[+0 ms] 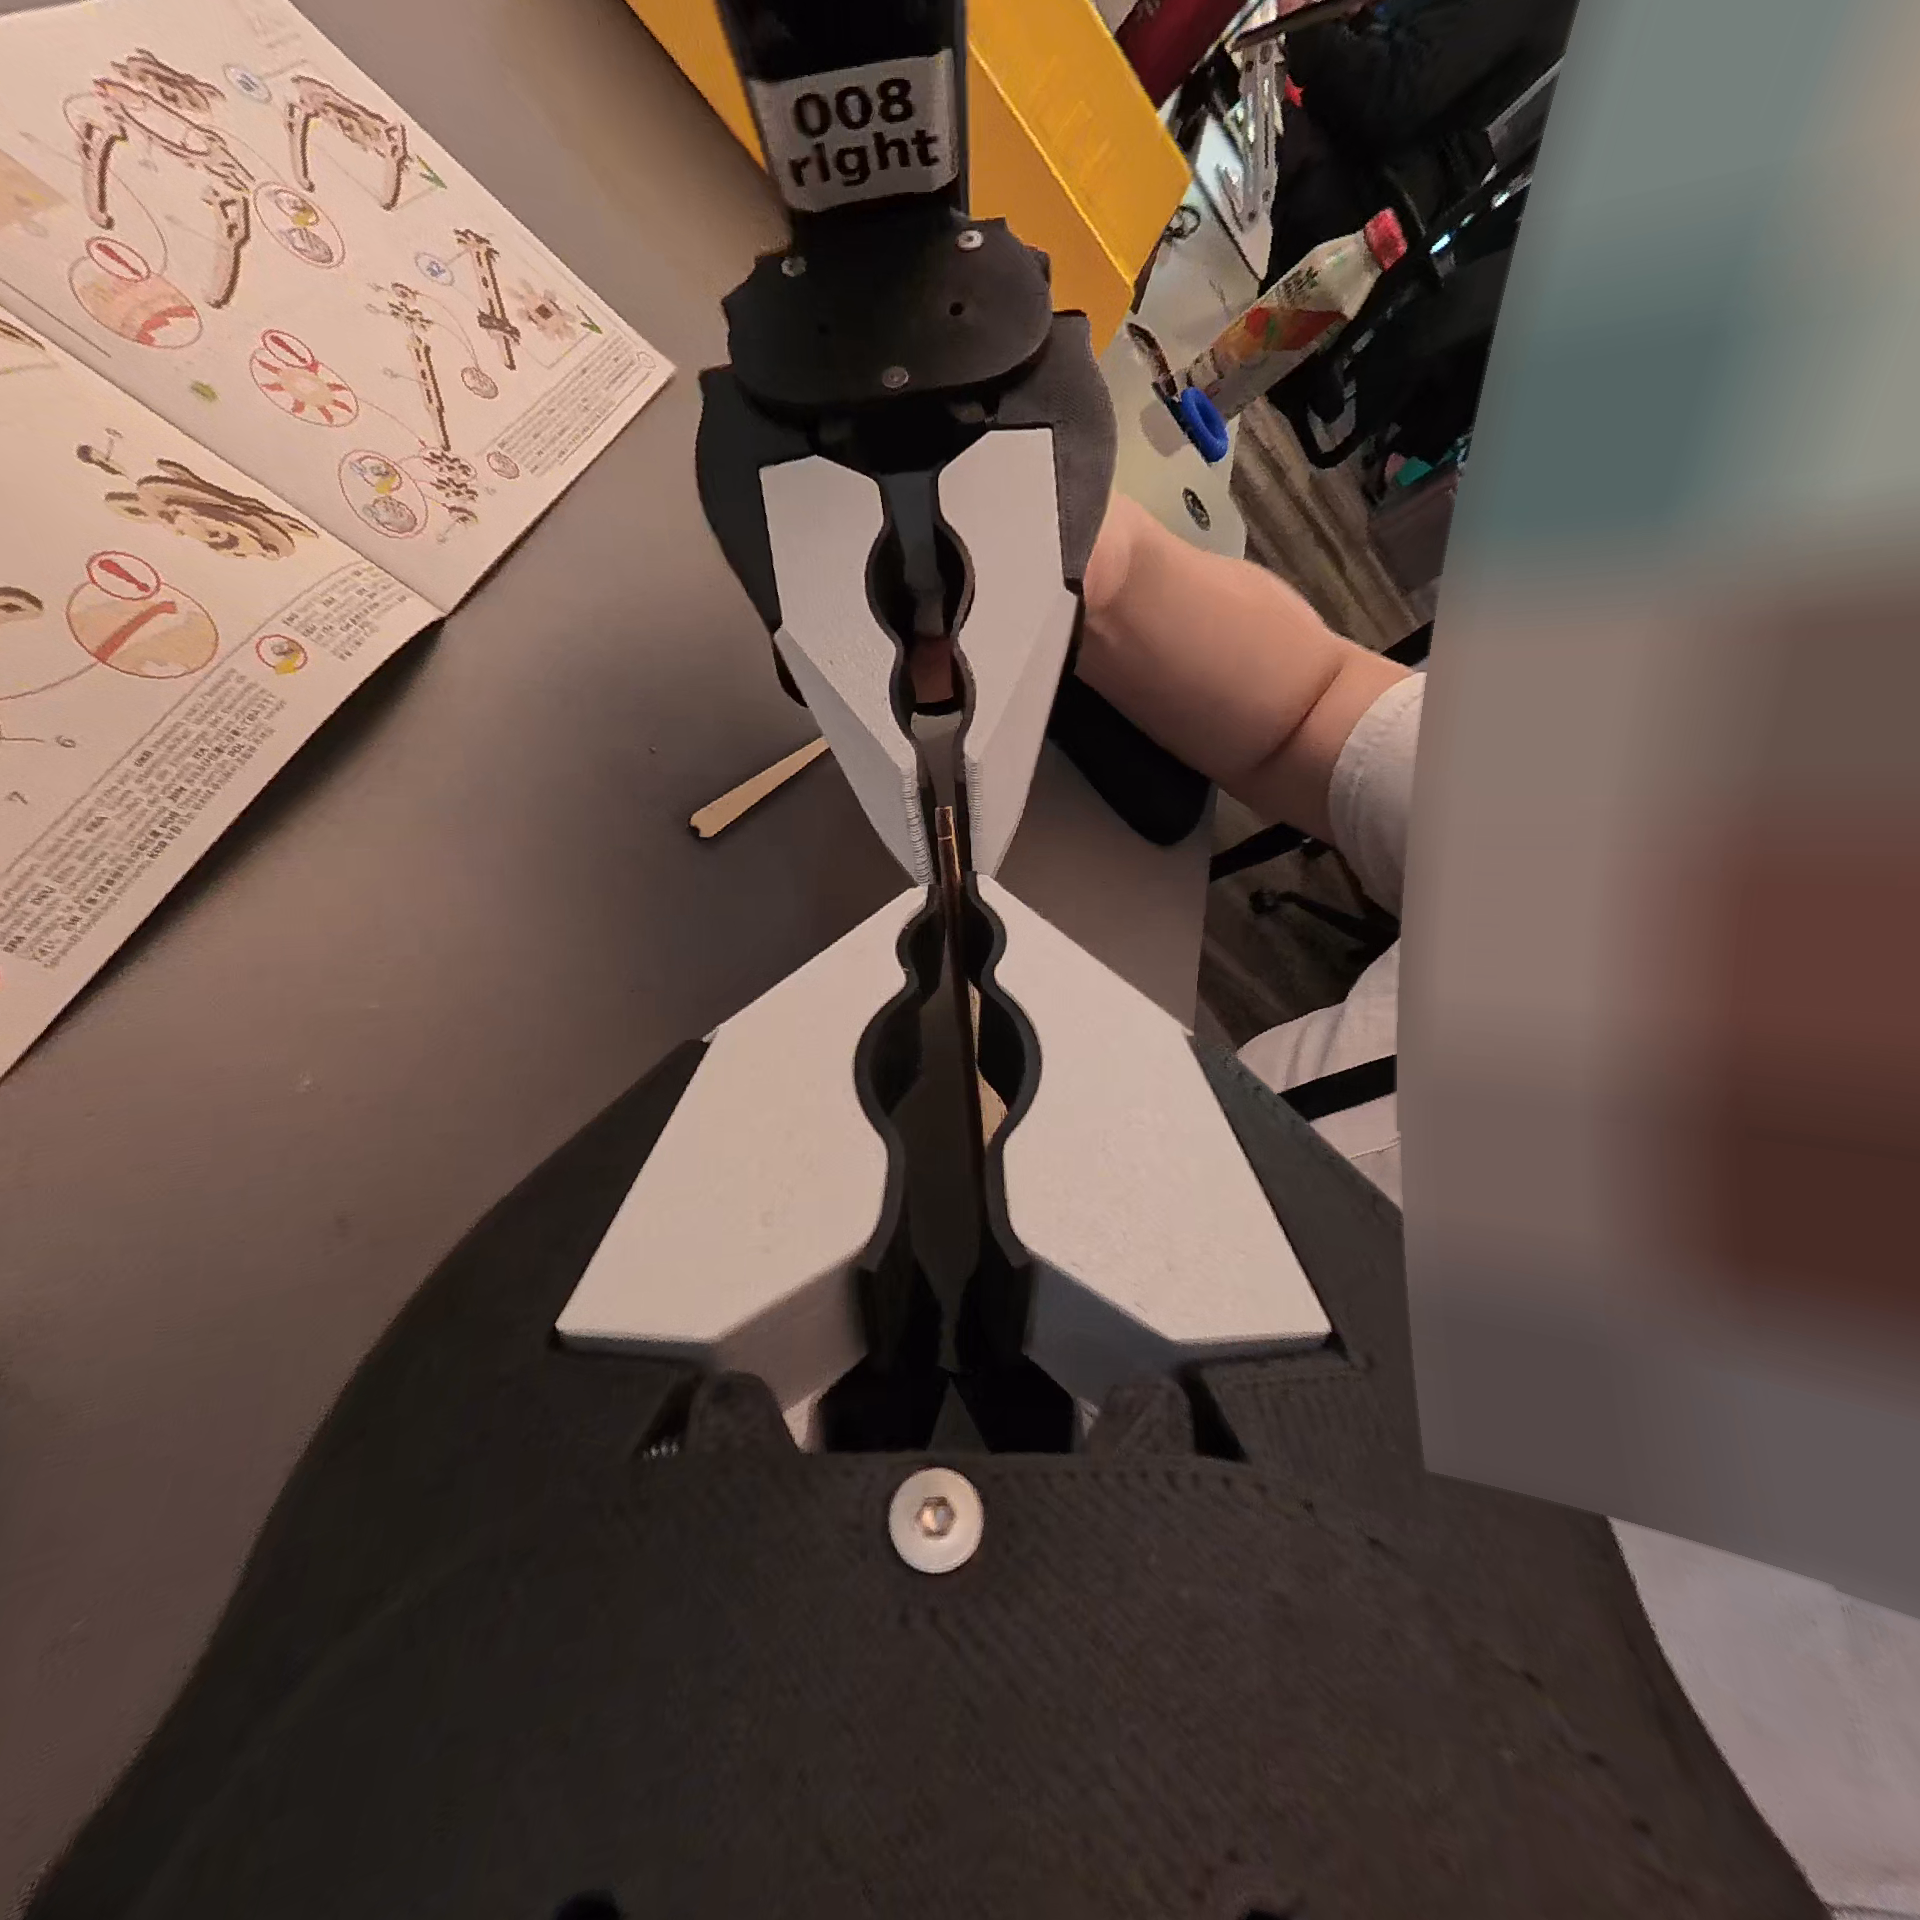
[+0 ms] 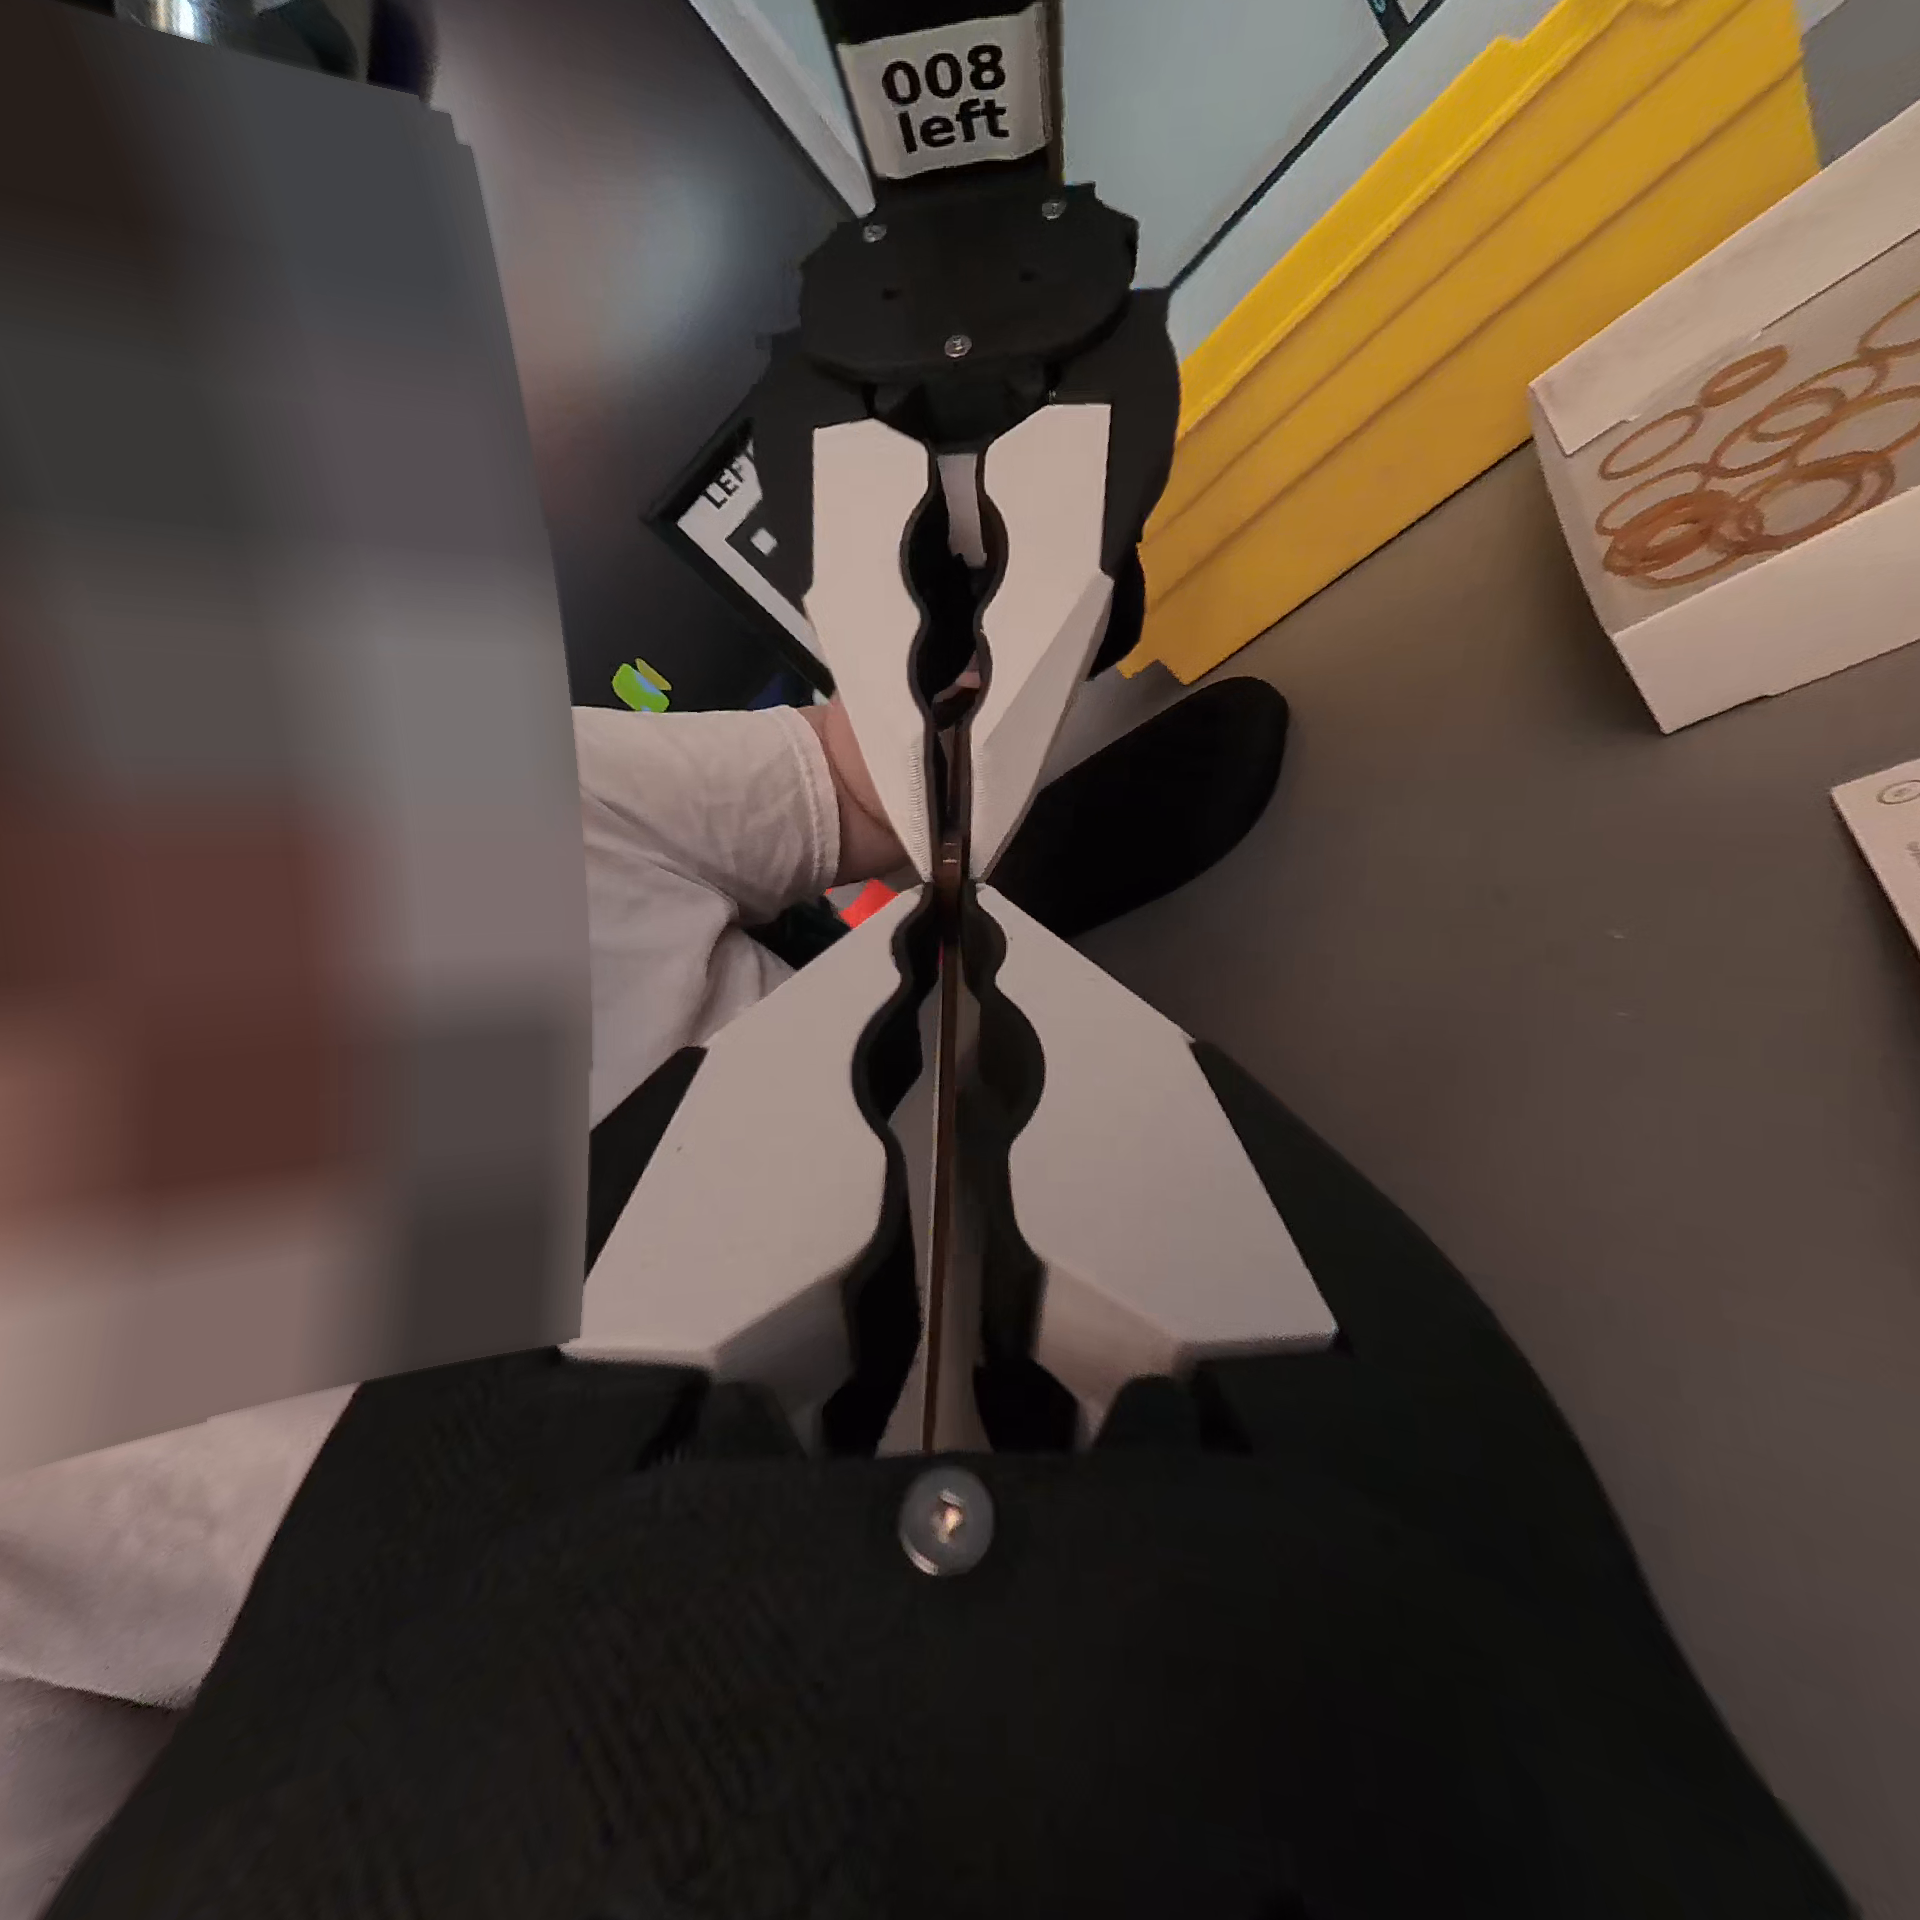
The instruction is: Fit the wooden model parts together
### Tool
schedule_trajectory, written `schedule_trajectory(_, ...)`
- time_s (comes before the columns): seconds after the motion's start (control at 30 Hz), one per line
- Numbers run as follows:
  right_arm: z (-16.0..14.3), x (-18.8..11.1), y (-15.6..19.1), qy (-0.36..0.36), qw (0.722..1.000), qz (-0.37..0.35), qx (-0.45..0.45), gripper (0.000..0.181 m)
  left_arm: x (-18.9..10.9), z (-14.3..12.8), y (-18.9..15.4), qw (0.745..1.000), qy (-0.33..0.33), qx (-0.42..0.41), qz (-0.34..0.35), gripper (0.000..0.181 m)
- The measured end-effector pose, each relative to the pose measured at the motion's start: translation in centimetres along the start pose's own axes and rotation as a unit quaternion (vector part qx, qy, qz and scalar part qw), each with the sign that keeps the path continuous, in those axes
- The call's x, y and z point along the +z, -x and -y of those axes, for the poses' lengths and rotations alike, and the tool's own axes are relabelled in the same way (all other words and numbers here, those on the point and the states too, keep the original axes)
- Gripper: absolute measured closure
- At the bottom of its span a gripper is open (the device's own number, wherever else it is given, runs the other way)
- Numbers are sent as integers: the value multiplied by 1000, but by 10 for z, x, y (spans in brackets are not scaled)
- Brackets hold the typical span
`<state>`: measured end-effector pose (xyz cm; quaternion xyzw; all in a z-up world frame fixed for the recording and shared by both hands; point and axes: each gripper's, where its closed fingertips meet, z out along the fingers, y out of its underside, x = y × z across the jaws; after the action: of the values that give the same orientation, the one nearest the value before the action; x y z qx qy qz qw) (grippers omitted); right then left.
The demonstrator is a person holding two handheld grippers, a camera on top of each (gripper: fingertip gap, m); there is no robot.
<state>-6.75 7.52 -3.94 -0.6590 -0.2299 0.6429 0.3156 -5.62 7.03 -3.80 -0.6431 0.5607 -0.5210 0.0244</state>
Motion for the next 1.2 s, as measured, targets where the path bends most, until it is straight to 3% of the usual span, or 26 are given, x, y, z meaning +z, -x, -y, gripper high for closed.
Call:
schedule_trajectory(0.13,0,-1,-4,14,998,-42,-43,178,0,1,3,999,-12,-35,-24,181)
schedule_trajectory(0.23,3,-2,0,2,999,-24,-31,178,-1,4,1,997,-28,-56,-53,181)
schedule_trajectory(0.6,-5,-2,-10,33,997,-63,-31,179,2,-2,9,995,-31,-81,-53,180)
schedule_trajectory(0.87,-10,0,-22,61,989,-125,-55,176,3,-8,19,997,-29,-70,-12,181)
schedule_trajectory(1.03,-4,2,-9,29,997,-66,-33,179,0,-4,8,997,-30,-48,-58,179)
schedule_trajectory(1.2,-3,0,-10,31,995,-77,-46,178,0,-6,10,998,-7,-29,-64,168)
